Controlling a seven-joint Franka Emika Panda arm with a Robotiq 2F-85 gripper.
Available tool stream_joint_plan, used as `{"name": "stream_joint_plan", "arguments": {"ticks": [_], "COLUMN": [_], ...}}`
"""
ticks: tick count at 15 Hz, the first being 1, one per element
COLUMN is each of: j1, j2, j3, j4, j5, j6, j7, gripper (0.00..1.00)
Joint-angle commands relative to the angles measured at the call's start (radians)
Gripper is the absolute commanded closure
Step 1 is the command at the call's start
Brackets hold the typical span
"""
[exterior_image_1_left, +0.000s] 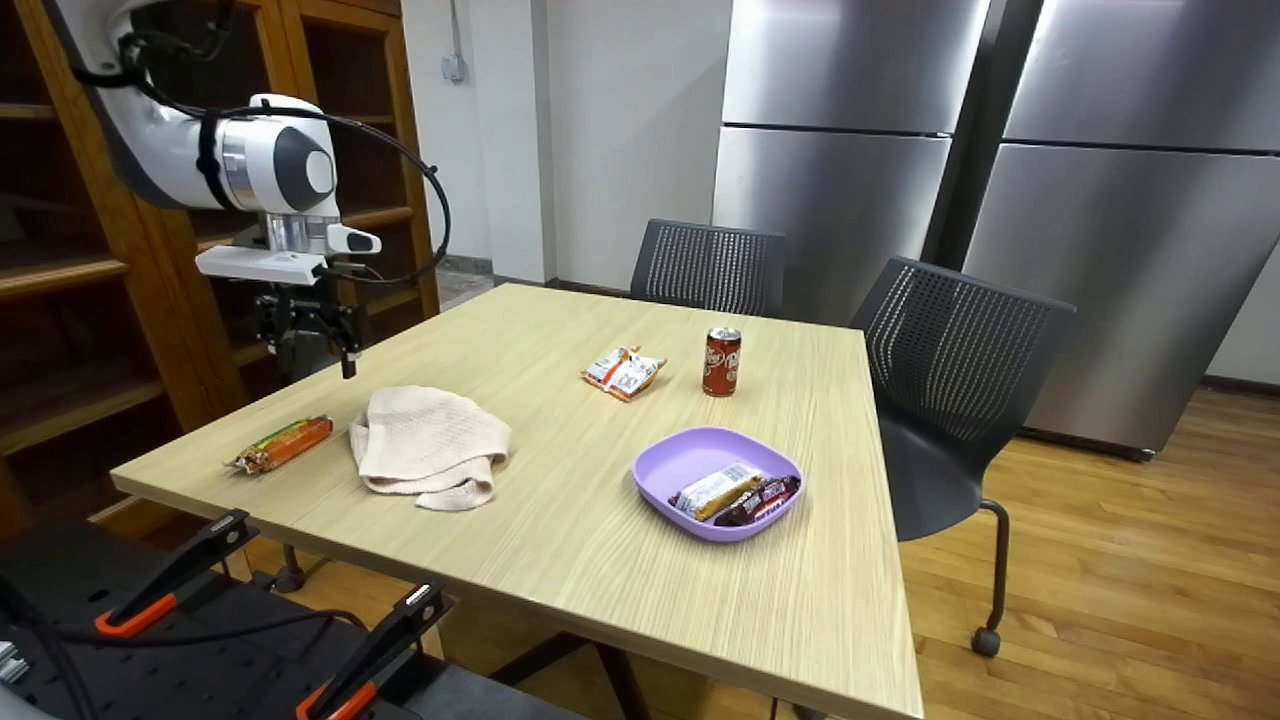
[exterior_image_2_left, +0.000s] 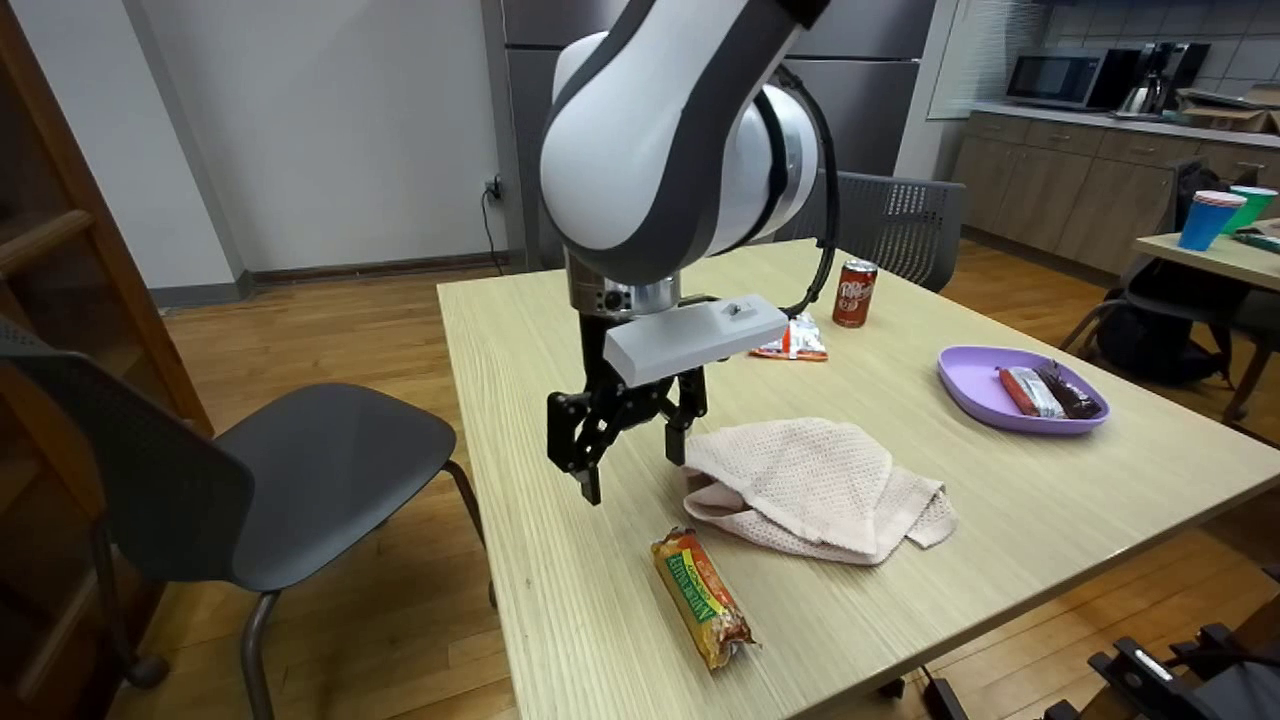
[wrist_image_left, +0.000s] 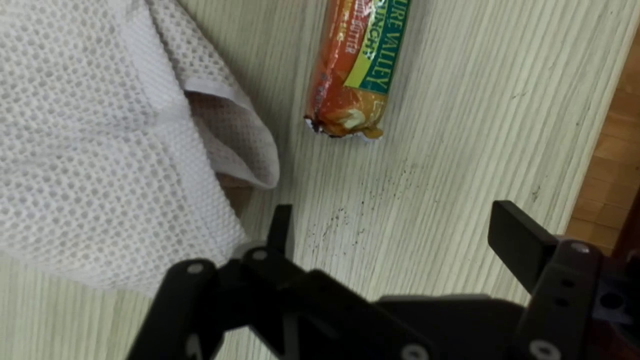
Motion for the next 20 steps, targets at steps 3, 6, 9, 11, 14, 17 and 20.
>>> {"name": "stream_joint_plan", "arguments": {"ticks": [3,6,9,11,14,17,20], "j1": [0.02,0.03,0.044,0.049,0.052,0.053,0.051], "j2": [-0.063,-0.065,-0.068,-0.07,-0.072,-0.075,-0.073], "j3": [-0.002,-0.003,-0.01,-0.014,-0.016,-0.015,-0.011], "j4": [-0.117,-0.151,-0.18,-0.196,-0.218,-0.234,-0.243], "j5": [0.013,0.025,0.035,0.04,0.046,0.055,0.07], "j6": [0.073,0.111,0.139,0.152,0.162,0.166,0.167], "j7": [0.104,0.155,0.202,0.228,0.255,0.273,0.278], "gripper": [0.0,0.0,0.0,0.0,0.0,0.0,0.0]}}
